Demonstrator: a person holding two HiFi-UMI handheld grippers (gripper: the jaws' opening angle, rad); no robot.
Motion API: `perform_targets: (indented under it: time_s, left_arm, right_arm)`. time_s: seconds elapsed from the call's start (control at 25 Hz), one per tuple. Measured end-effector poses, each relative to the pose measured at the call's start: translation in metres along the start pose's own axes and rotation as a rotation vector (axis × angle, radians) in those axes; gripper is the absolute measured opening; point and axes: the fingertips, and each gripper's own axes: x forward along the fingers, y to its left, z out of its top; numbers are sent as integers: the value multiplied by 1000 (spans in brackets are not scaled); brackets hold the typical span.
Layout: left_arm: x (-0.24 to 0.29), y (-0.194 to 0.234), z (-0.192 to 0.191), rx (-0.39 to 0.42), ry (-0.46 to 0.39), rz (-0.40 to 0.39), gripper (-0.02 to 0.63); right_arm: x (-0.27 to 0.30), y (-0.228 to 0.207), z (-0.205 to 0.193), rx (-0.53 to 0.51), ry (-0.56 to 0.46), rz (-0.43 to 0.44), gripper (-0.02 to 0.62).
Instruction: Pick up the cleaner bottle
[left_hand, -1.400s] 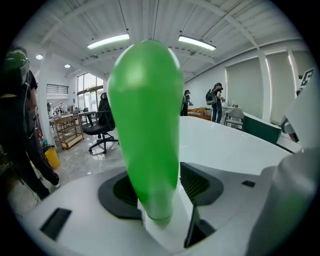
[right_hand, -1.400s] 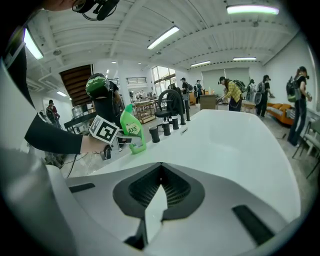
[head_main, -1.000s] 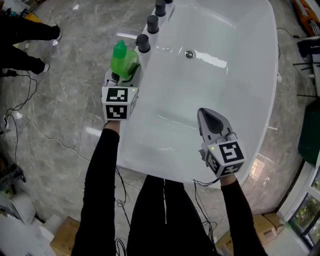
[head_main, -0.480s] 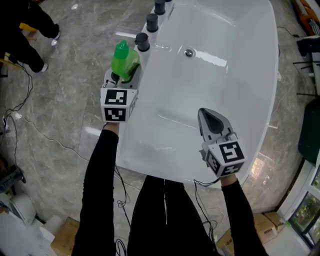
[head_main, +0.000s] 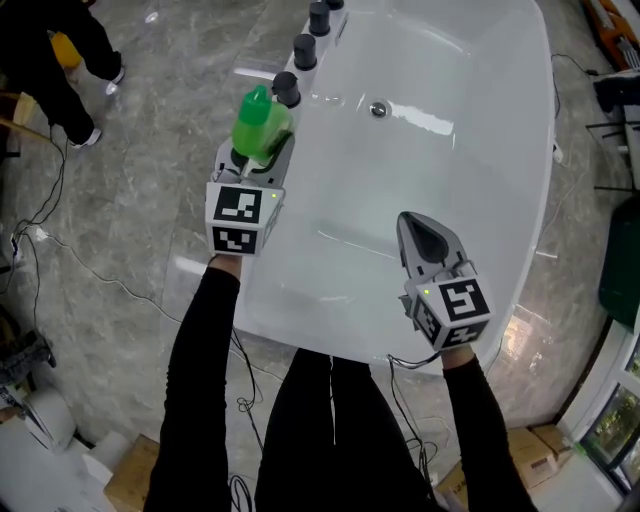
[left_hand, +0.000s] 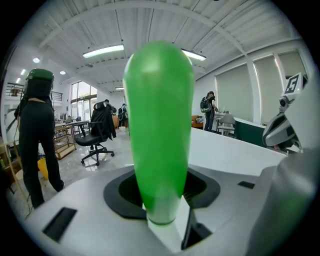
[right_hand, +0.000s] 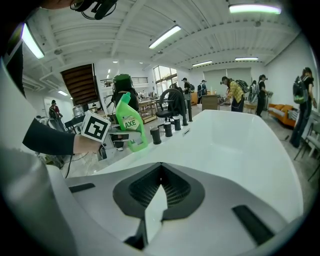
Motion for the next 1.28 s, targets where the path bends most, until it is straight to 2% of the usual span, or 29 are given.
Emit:
perform_targets:
  time_s: [0.32,0.76,1.28]
  left_arm:
    - [-12,-21,32,28,-22,-43,192]
    - [-44,-77,71,61,-38,-118,192]
    - [-88,-150,96,38,-49,-194,192]
  right_arm:
    - [-20,-5,22,-1,-41,-20,2]
    - [-70,-27,44,5,-90,-83,2]
    - [-125,-31,45,4,-129,-113,2]
